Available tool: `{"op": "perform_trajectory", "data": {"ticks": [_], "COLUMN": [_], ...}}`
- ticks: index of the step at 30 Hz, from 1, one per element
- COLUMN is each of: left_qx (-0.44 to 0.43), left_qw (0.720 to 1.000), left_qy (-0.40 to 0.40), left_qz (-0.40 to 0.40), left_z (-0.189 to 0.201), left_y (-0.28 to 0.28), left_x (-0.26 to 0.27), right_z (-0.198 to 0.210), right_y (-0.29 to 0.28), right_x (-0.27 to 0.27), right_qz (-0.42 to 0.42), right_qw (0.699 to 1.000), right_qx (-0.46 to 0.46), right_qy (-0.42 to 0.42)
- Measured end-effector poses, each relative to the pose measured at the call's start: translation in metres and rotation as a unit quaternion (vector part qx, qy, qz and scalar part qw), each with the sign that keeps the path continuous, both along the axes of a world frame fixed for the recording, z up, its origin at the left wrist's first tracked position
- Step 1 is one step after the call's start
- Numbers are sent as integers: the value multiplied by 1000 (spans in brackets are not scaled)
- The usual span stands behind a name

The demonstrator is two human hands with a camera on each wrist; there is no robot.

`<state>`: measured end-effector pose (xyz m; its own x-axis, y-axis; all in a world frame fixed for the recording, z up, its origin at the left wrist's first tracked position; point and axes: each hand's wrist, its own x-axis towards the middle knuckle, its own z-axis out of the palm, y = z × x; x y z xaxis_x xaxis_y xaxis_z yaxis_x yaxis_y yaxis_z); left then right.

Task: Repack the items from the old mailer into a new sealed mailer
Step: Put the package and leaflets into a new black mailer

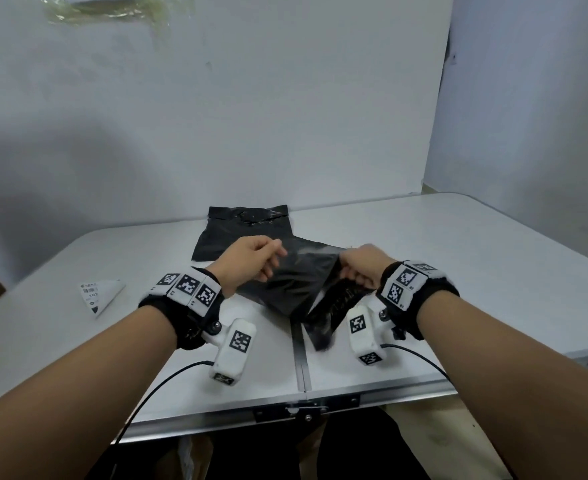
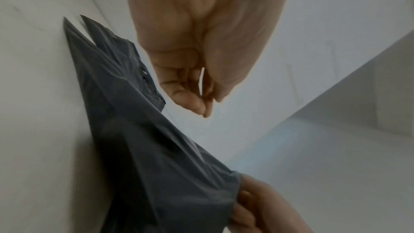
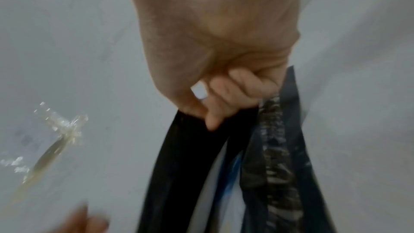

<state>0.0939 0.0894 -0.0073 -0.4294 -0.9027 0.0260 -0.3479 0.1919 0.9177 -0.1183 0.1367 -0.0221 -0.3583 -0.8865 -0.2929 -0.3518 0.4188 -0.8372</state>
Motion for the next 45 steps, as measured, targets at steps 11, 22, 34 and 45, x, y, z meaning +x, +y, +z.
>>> {"op": "perform_trajectory", "data": {"ticks": [11,22,34,45], "left_qx": [235,337,197,96], "left_qw": [935,934,921,887], "left_qy": [-260,-118,279,422], "left_qz": [-51,-7,188,162], "left_z": [-23,-37,80,179], "left_y": [36,42,-25,-28], "left_x": [12,9,47,57], "right_z": [-17,-18,88,191], "right_y": [-22,-14,-62,-63], "right_x": [-43,-50,1,25], "right_qz": [-130,-44,-65,-72], "right_qw": [982,978,924,879], "right_qx": [-2,64,-285,-447], "right_qy": [137,191,-248,-149]}}
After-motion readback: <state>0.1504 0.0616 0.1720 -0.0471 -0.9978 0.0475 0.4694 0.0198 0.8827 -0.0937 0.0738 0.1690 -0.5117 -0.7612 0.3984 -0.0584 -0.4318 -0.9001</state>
